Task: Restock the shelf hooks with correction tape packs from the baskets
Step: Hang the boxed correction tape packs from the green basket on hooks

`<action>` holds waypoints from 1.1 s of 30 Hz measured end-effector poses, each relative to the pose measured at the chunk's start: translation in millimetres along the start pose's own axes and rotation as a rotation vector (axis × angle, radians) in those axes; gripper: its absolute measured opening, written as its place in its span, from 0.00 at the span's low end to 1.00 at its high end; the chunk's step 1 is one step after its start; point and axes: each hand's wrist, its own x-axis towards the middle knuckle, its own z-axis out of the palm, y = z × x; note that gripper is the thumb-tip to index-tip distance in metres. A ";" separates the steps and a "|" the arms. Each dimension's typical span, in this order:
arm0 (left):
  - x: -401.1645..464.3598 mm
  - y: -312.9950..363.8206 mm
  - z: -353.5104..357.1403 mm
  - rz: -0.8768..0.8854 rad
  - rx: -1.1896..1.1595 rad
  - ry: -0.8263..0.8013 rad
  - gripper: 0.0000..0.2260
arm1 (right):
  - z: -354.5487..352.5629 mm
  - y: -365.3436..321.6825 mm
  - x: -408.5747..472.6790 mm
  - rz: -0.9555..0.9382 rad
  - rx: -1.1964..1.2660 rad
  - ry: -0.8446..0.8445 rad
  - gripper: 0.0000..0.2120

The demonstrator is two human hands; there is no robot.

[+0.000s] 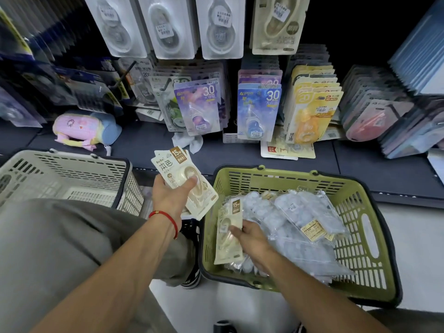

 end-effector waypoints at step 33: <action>-12.6 209.5 110.4 0.716 -0.071 -0.181 0.14 | -126.8 -322.7 -106.6 -1.086 0.027 0.303 0.09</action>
